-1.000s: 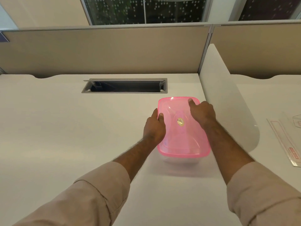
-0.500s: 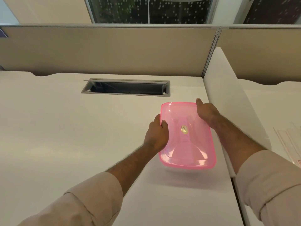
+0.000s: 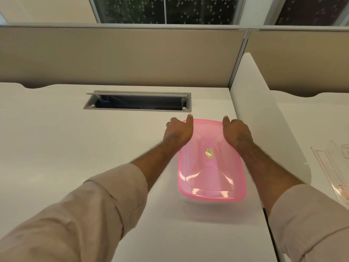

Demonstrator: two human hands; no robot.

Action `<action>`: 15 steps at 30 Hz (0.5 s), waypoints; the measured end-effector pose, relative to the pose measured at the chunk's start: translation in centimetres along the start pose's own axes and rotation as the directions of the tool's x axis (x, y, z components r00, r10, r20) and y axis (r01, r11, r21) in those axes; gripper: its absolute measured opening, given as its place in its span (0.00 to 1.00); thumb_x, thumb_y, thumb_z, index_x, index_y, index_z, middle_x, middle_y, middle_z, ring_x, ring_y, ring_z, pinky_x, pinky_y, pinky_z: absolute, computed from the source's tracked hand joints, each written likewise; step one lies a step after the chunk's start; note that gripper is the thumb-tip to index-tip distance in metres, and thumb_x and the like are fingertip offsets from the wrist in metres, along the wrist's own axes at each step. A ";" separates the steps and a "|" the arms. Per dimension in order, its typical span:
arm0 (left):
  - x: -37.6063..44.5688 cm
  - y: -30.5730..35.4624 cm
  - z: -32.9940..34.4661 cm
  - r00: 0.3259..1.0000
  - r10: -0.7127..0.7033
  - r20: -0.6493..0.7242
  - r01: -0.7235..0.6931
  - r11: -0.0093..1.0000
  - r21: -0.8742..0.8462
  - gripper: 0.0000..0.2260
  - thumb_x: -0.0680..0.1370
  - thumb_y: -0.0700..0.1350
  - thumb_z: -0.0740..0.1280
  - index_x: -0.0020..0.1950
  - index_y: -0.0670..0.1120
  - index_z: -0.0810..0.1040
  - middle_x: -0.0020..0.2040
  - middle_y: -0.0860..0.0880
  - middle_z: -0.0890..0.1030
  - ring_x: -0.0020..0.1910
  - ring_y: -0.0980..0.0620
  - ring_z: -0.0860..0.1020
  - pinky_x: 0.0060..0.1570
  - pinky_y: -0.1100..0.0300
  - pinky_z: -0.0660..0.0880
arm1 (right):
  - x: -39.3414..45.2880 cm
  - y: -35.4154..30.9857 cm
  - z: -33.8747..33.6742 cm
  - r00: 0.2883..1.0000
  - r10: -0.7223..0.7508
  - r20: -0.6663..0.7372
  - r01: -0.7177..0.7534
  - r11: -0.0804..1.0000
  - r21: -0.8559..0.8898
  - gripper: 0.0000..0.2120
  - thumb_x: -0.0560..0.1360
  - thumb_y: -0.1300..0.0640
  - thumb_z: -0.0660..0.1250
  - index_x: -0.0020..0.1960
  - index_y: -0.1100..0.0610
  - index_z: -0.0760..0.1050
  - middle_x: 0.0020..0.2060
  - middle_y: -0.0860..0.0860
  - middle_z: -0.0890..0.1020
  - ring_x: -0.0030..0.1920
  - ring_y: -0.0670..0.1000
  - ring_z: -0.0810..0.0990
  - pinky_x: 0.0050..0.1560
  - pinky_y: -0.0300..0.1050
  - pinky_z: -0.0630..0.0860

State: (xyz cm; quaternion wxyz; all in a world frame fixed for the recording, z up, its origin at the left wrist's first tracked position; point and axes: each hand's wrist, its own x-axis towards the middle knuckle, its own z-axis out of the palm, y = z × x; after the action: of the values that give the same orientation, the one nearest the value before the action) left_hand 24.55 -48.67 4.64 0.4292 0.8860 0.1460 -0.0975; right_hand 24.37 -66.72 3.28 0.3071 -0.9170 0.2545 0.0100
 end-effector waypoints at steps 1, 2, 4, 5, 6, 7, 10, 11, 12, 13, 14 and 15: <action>0.6 0.2 0.1 1.000 0.005 -0.002 -0.005 1.000 0.022 0.37 0.78 0.68 0.52 0.74 0.41 0.66 0.72 0.41 0.73 0.65 0.39 0.75 0.62 0.47 0.75 | 0.1 0.1 0.1 1.000 0.007 -0.018 -0.007 1.000 0.003 0.30 0.81 0.42 0.47 0.63 0.65 0.74 0.62 0.62 0.78 0.61 0.64 0.75 0.60 0.53 0.71; 1.2 0.5 0.2 1.000 0.017 -0.002 -0.017 0.998 0.059 0.38 0.78 0.70 0.50 0.72 0.40 0.69 0.69 0.41 0.76 0.63 0.40 0.77 0.59 0.49 0.76 | 0.1 0.1 0.2 1.000 0.007 -0.028 -0.007 1.000 -0.009 0.31 0.81 0.41 0.47 0.63 0.64 0.74 0.62 0.62 0.77 0.61 0.64 0.75 0.61 0.53 0.71; 2.2 0.7 0.3 0.999 0.042 0.007 -0.042 0.992 0.117 0.36 0.79 0.69 0.48 0.63 0.41 0.77 0.61 0.42 0.82 0.52 0.44 0.80 0.49 0.54 0.75 | 0.1 0.0 0.3 0.999 -0.005 -0.035 0.004 0.998 -0.055 0.32 0.81 0.40 0.47 0.64 0.64 0.73 0.63 0.62 0.77 0.62 0.63 0.75 0.61 0.53 0.71; 2.5 0.7 0.4 0.999 0.041 0.009 -0.042 0.993 0.111 0.32 0.80 0.68 0.48 0.57 0.42 0.78 0.57 0.43 0.83 0.47 0.46 0.79 0.45 0.56 0.73 | 0.1 0.0 0.3 0.999 -0.003 -0.032 0.001 0.998 -0.063 0.32 0.80 0.39 0.47 0.64 0.64 0.73 0.63 0.62 0.77 0.62 0.63 0.75 0.61 0.53 0.71; 2.8 0.6 0.4 1.000 0.027 0.013 -0.028 0.996 0.085 0.28 0.81 0.65 0.49 0.53 0.44 0.77 0.55 0.44 0.83 0.43 0.48 0.78 0.43 0.56 0.73 | 0.1 0.0 0.3 1.000 0.003 -0.024 -0.004 0.998 -0.067 0.33 0.80 0.39 0.47 0.64 0.64 0.73 0.63 0.62 0.77 0.62 0.63 0.75 0.60 0.52 0.71; 2.9 0.5 0.5 1.000 0.003 0.017 -0.004 0.999 0.046 0.24 0.82 0.63 0.51 0.52 0.45 0.74 0.55 0.45 0.82 0.43 0.49 0.78 0.44 0.56 0.74 | 0.2 0.0 0.3 1.000 0.009 -0.019 -0.010 0.998 -0.065 0.33 0.80 0.39 0.47 0.64 0.64 0.73 0.63 0.62 0.77 0.62 0.63 0.76 0.60 0.52 0.71; 3.3 0.1 0.7 0.999 -0.038 0.011 0.039 0.999 -0.036 0.20 0.83 0.58 0.53 0.57 0.43 0.75 0.57 0.45 0.81 0.52 0.45 0.80 0.54 0.52 0.78 | 0.4 -0.1 0.4 1.000 0.017 0.001 -0.017 0.998 -0.067 0.33 0.80 0.39 0.46 0.63 0.65 0.73 0.62 0.62 0.77 0.61 0.63 0.76 0.59 0.51 0.71; 3.4 0.1 0.8 0.999 -0.033 0.008 0.033 0.999 -0.040 0.20 0.82 0.57 0.53 0.58 0.42 0.75 0.57 0.45 0.80 0.53 0.44 0.80 0.56 0.52 0.77 | 0.4 0.0 0.4 1.000 0.015 0.003 -0.015 0.998 -0.066 0.33 0.80 0.39 0.47 0.63 0.65 0.73 0.62 0.62 0.78 0.61 0.63 0.76 0.58 0.51 0.71; 3.6 0.1 0.8 1.000 -0.022 0.006 0.022 0.999 -0.040 0.20 0.82 0.55 0.54 0.57 0.42 0.76 0.55 0.45 0.80 0.52 0.44 0.80 0.55 0.52 0.77 | 0.5 0.1 0.4 1.000 0.015 0.005 -0.015 0.998 -0.064 0.33 0.80 0.39 0.47 0.62 0.66 0.74 0.61 0.62 0.78 0.60 0.63 0.76 0.58 0.51 0.71; 3.9 0.0 0.8 1.000 -0.008 0.003 0.008 0.999 -0.040 0.19 0.81 0.54 0.54 0.54 0.42 0.76 0.53 0.45 0.80 0.50 0.44 0.79 0.52 0.53 0.76 | 0.6 0.1 0.4 1.000 0.013 0.010 -0.013 0.998 -0.061 0.34 0.80 0.39 0.47 0.61 0.66 0.74 0.61 0.63 0.78 0.60 0.63 0.76 0.57 0.51 0.71; 4.1 0.0 0.8 1.000 0.001 0.003 -0.001 0.999 -0.037 0.17 0.81 0.53 0.54 0.49 0.42 0.76 0.49 0.45 0.79 0.46 0.45 0.78 0.49 0.54 0.75 | 0.6 0.1 0.4 1.000 0.013 0.016 -0.012 0.998 -0.059 0.34 0.80 0.39 0.47 0.60 0.66 0.75 0.60 0.63 0.79 0.59 0.63 0.77 0.57 0.51 0.71; 4.2 0.0 0.9 1.000 0.005 0.002 -0.005 1.000 -0.030 0.15 0.80 0.52 0.55 0.44 0.43 0.74 0.45 0.47 0.78 0.41 0.47 0.77 0.45 0.56 0.73 | 0.6 0.1 0.5 1.000 0.012 0.020 -0.011 0.998 -0.062 0.34 0.80 0.39 0.46 0.60 0.66 0.75 0.60 0.63 0.79 0.59 0.63 0.77 0.57 0.51 0.71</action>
State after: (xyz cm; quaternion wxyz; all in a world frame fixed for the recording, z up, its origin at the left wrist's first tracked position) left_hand 28.47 -48.62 2.87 0.4428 0.8797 0.1449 -0.0951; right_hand 24.94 -66.84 2.73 0.2813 -0.9243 0.2561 0.0291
